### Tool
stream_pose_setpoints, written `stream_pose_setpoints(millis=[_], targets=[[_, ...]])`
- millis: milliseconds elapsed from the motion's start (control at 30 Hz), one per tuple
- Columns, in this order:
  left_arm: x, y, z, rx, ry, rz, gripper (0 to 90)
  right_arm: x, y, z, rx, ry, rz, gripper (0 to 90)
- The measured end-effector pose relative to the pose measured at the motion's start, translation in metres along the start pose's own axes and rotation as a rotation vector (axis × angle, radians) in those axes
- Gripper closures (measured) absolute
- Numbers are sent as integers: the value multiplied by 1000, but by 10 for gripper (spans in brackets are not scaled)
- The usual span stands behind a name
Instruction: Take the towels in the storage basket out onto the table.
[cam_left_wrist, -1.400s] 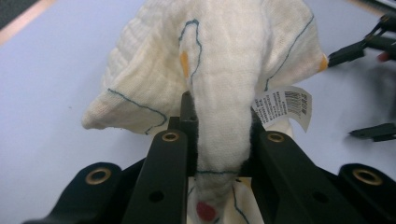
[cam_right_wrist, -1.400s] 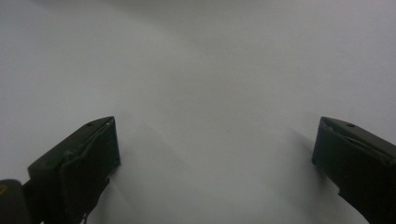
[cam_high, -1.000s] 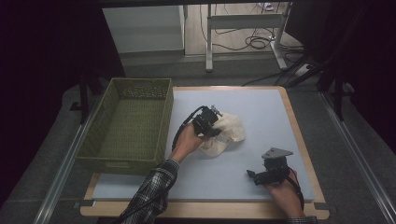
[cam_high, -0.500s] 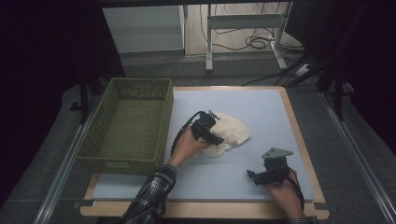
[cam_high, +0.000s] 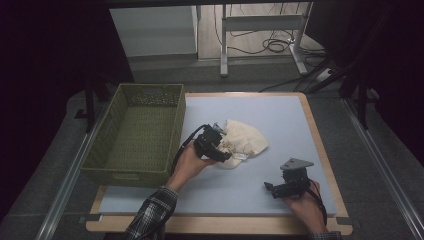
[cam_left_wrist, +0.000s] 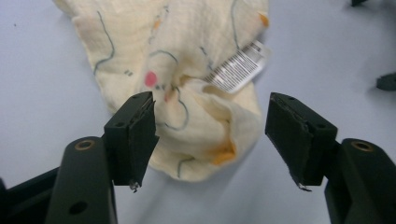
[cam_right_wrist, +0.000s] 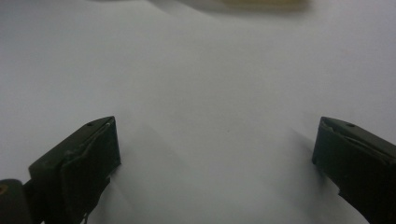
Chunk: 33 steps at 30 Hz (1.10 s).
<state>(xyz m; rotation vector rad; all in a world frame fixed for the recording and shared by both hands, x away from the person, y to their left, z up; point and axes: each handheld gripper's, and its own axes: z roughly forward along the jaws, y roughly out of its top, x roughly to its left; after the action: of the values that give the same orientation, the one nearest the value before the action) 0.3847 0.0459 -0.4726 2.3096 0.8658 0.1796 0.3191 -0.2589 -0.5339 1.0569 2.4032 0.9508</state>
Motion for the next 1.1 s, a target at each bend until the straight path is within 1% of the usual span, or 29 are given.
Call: stream_pose_setpoints(millis=[67,167,200,267,333,367,467,500,533,567,600,667,733,767,800,833,867,900,967,1000,1033,1067,1100], targets=[[-3,-7,-1,-13,-6,1,360,0,0,0,0,0,-1,10],[-8,-17,0,-25,6,21,381,0,1,-1,4,3,4,25],[-9,-21,1,-28,8,22,386,0,1,-1,7,3,7,48],[-10,-27,3,-39,0,20,399,0,4,-4,2,12,-8,162],[-11,-32,5,-45,3,20,415,0,9,-2,12,17,-19,190],[-10,-35,5,-47,7,22,422,0,11,-2,15,22,-24,232],[-9,-40,5,-58,7,21,438,1,22,0,-1,48,-30,312],[-9,-41,6,-60,8,20,443,1,28,1,-9,53,-43,322],[-8,-41,6,-61,5,18,447,1,33,2,-17,54,-53,348],[-8,-42,7,-62,1,18,455,0,39,3,-26,69,-58,380],[-8,-43,8,-64,-1,18,469,-1,45,5,-38,85,-57,406],[-8,-43,12,-67,-8,18,487,-5,58,9,-51,95,-59,459],[-9,-44,16,-69,-5,21,523,-8,70,16,-44,99,-67,481],[-9,-44,16,-69,-5,21,559,-8,70,16,-44,99,-67,481],[-8,-44,19,-70,-9,21,575,-12,81,28,-31,100,-76,514],[-8,-45,20,-68,-11,24,607,-13,84,33,-23,103,-86,526],[-8,-45,20,-68,-11,24,637,-13,84,33,-23,103,-86,526],[-8,-46,22,-65,-8,29,637,-14,86,39,-13,106,-91,541],[-5,-48,24,-60,-24,19,751,-14,88,52,13,110,-110,611],[-4,-49,24,-63,-31,11,793,-14,89,56,20,109,-118,659],[-3,-50,24,-67,-40,2,841,-15,89,59,29,113,-122,728],[-2,-51,23,-71,-46,-6,869,-15,90,61,32,115,-129,811],[-2,-52,22,-76,-49,-12,877,-15,91,61,34,115,-136,862]])
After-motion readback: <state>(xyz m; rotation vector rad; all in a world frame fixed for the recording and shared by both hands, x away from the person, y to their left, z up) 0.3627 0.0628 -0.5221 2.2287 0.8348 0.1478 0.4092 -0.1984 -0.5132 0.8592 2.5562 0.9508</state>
